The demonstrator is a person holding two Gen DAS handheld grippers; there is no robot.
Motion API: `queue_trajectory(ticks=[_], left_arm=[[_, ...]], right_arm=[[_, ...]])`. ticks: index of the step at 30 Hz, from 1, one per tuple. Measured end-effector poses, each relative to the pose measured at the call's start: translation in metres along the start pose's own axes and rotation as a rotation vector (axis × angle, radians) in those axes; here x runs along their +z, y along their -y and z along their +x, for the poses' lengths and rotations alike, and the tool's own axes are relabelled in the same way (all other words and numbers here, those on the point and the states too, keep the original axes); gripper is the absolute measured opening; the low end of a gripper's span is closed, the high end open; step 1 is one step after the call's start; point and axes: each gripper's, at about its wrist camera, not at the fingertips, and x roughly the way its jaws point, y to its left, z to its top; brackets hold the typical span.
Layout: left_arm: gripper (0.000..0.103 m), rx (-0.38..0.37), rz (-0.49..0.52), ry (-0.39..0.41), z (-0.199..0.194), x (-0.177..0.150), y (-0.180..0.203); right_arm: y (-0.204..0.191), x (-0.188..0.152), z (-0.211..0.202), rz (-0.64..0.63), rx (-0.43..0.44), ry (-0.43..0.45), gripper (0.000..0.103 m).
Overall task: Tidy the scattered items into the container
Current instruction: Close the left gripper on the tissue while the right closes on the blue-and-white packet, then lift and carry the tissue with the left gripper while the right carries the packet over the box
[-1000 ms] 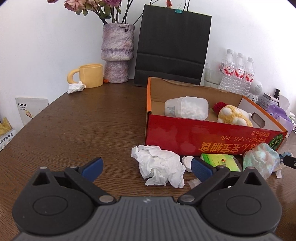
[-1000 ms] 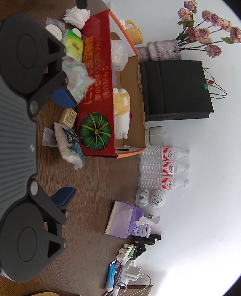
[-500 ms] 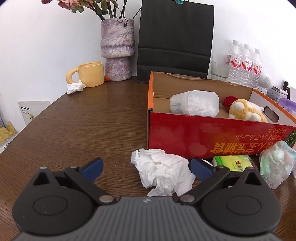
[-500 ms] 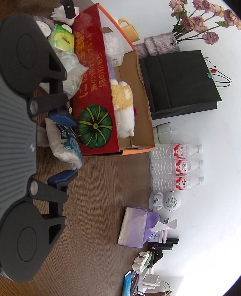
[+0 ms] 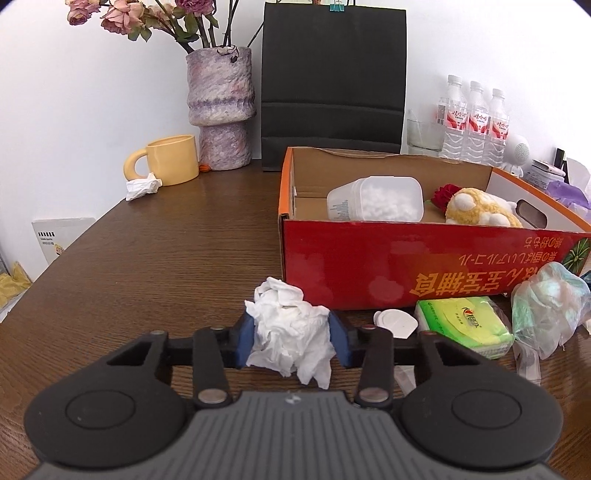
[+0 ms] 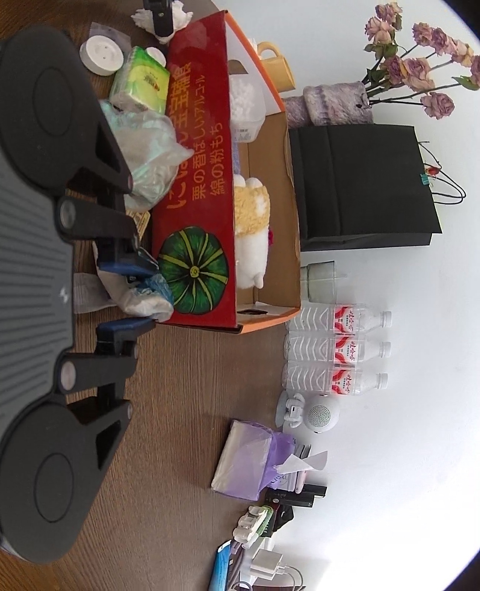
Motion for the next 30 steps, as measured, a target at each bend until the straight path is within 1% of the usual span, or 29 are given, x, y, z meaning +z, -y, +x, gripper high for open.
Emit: queue_trajectory(ticks=[2, 4, 8, 11, 15, 30], left_arm=[[0.034, -0.008, -0.007, 0.006, -0.003, -0.001, -0.003], [0.034, -0.015, -0.017, 0.01, -0.007, -0.002, -0.006], [0.034, -0.022, -0.034, 0.023, -0.016, -0.002, -0.013], [0.034, -0.031, -0.044, 0.037, -0.025, -0.001, -0.016], [0.034, -0.051, -0.061, 0.05, -0.035, 0.003, -0.02], [0.035, -0.078, -0.078, 0.12, -0.063, 0.026, -0.024]], right_arm=[[0.0, 0.0, -0.002, 0.002, 0.005, 0.005, 0.021], [0.0, 0.0, -0.004, 0.01, 0.006, 0.009, 0.02], [-0.001, 0.0, -0.009, 0.018, -0.004, 0.008, 0.018], [-0.002, 0.0, -0.013, 0.026, 0.006, 0.013, 0.016], [-0.002, 0.002, -0.02, 0.036, 0.017, 0.033, 0.015], [0.0, 0.024, -0.047, 0.058, 0.041, 0.113, 0.014]])
